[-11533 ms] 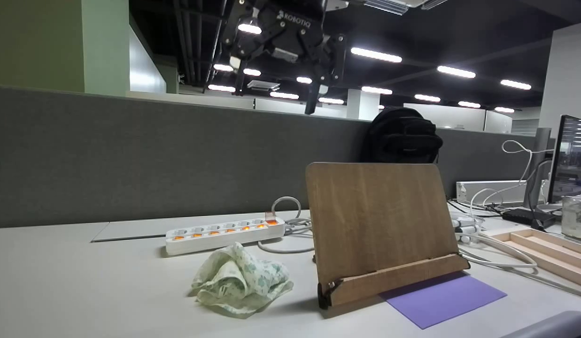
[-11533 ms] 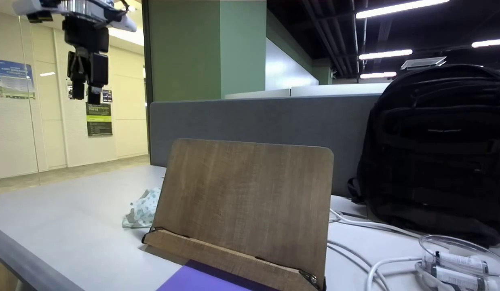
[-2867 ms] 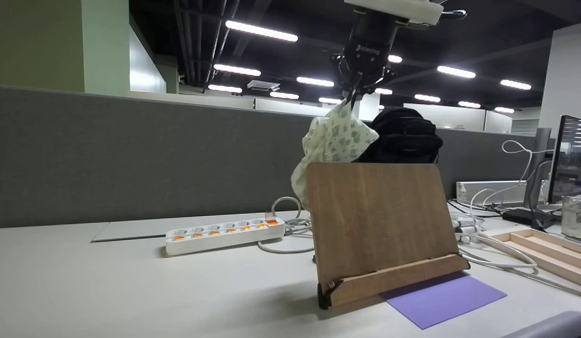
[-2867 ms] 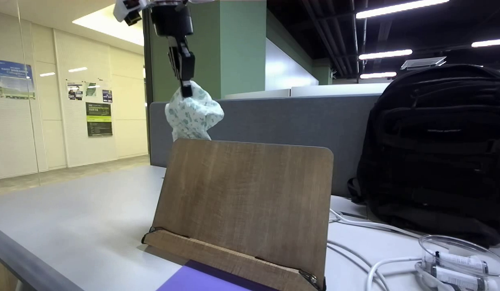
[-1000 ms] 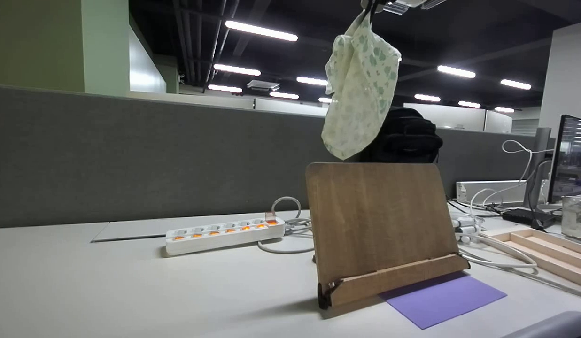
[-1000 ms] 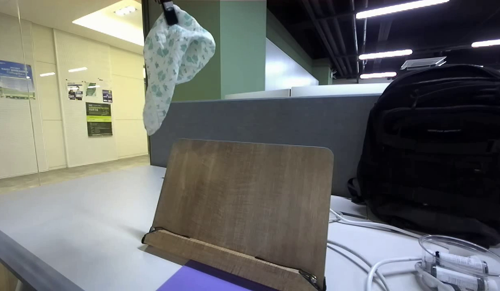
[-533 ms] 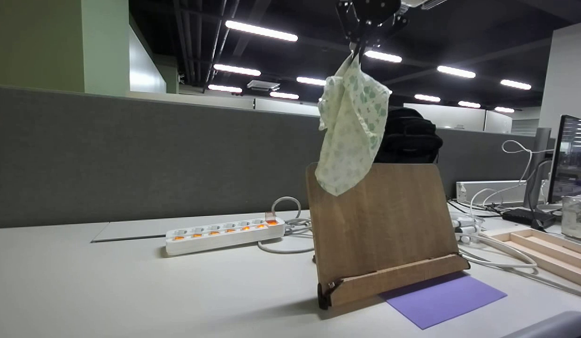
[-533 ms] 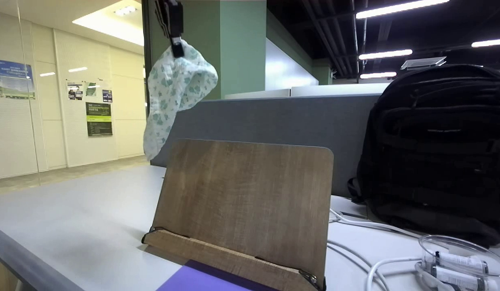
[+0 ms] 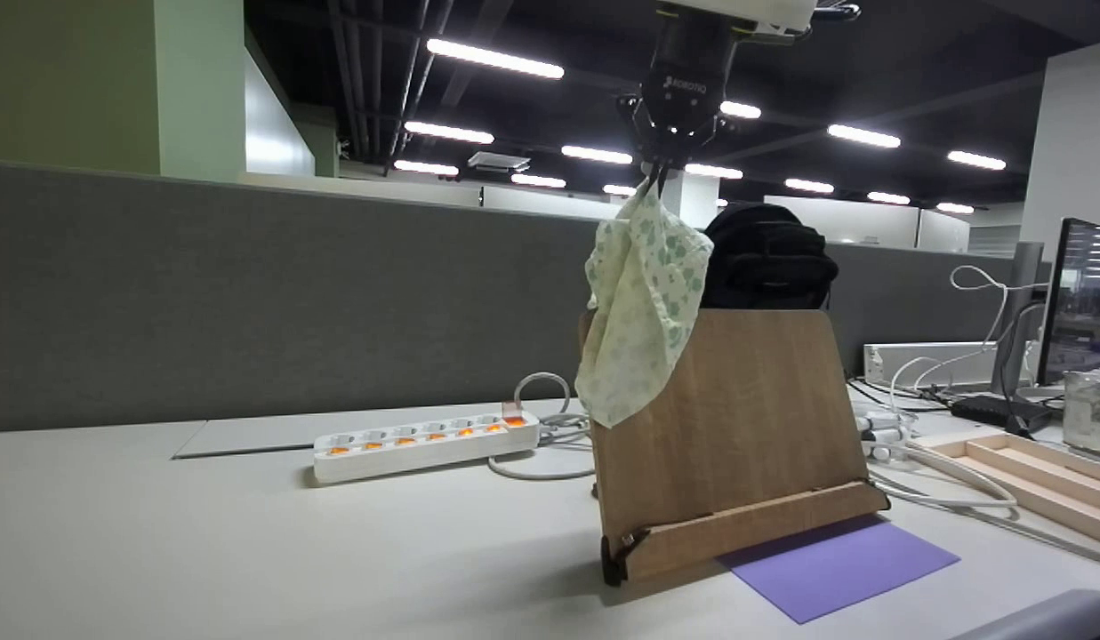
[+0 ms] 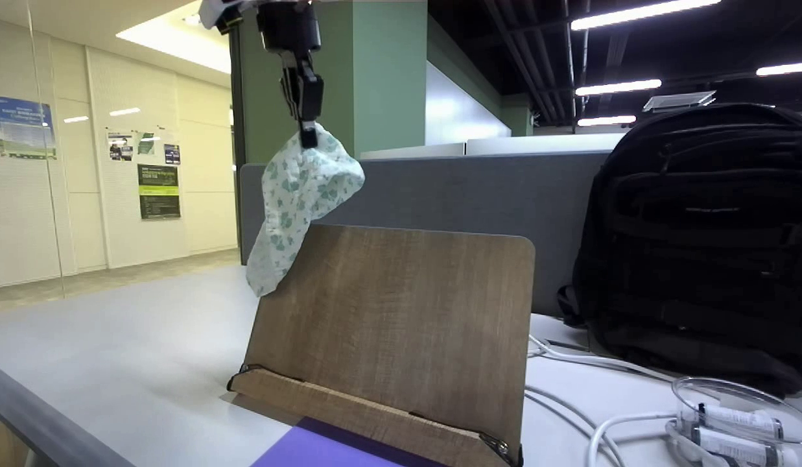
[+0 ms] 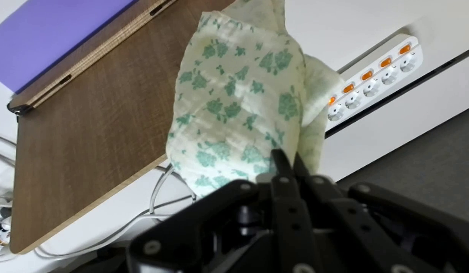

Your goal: Hang the cloth on the object

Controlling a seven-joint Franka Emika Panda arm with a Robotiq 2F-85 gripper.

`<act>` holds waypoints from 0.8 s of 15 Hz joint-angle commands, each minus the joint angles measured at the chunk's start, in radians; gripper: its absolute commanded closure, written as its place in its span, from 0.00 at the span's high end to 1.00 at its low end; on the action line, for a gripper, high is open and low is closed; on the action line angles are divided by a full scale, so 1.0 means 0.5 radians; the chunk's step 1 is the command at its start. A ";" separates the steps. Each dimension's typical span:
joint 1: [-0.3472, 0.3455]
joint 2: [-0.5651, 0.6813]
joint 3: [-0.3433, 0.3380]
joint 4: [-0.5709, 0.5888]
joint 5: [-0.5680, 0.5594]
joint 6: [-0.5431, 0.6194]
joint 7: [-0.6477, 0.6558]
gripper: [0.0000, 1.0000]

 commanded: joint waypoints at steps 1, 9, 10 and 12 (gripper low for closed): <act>0.035 0.141 -0.079 0.113 0.037 -0.009 -0.025 0.01; 0.025 0.302 -0.198 0.158 0.060 0.008 -0.045 0.01; 0.028 0.308 -0.202 0.160 0.066 0.006 -0.044 0.01; 0.032 0.333 -0.206 0.174 0.080 0.004 -0.042 0.01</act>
